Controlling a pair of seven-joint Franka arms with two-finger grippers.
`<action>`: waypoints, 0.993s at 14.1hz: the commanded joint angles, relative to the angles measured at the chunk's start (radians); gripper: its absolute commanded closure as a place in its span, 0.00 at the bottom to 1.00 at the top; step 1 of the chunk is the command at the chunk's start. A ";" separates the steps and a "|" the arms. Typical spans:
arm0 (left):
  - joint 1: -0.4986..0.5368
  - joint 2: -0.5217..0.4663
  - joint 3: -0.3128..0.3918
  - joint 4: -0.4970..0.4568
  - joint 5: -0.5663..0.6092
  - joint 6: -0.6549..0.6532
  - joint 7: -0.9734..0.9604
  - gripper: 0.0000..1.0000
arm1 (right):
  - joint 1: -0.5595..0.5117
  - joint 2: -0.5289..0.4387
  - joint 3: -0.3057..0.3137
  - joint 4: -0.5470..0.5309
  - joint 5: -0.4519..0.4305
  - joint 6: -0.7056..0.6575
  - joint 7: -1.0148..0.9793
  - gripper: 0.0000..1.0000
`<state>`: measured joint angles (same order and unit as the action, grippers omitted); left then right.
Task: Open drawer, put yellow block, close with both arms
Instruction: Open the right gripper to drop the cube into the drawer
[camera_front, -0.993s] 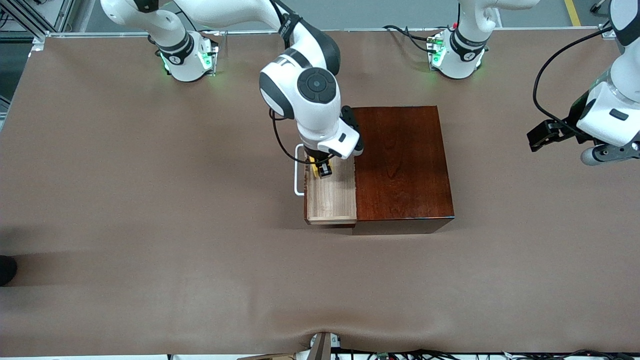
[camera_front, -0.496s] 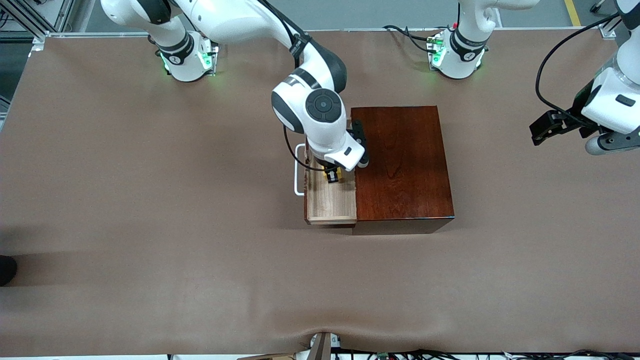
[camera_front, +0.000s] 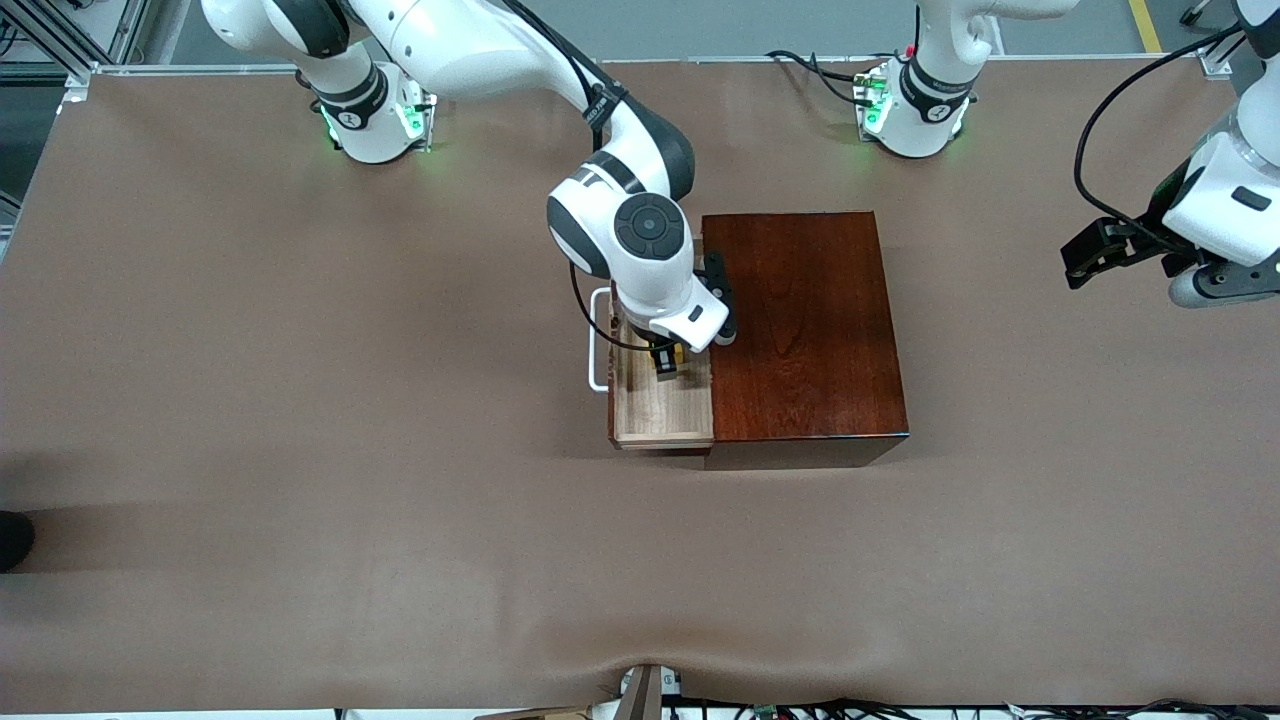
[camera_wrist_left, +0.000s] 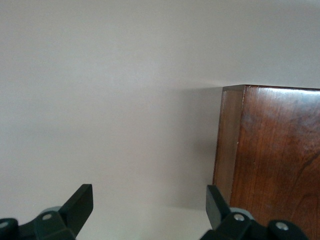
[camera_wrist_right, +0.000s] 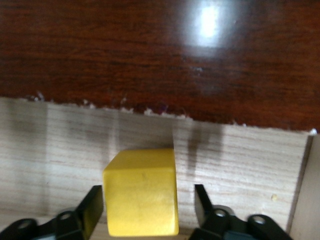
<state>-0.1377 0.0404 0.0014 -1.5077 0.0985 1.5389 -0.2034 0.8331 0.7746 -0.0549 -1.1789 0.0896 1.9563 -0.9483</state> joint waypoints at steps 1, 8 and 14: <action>0.142 -0.033 -0.150 -0.028 -0.013 -0.008 0.021 0.00 | -0.003 -0.052 0.000 0.007 0.013 -0.084 -0.029 0.00; 0.175 -0.042 -0.192 -0.025 -0.056 -0.034 0.047 0.00 | -0.106 -0.221 -0.006 -0.039 0.016 -0.189 -0.015 0.00; 0.100 0.038 -0.271 0.075 -0.057 -0.040 -0.069 0.00 | -0.345 -0.307 -0.009 -0.116 0.009 -0.194 0.005 0.00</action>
<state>0.0020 0.0328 -0.2230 -1.4922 0.0471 1.5098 -0.1992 0.5520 0.5278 -0.0831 -1.2186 0.0922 1.7585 -0.9543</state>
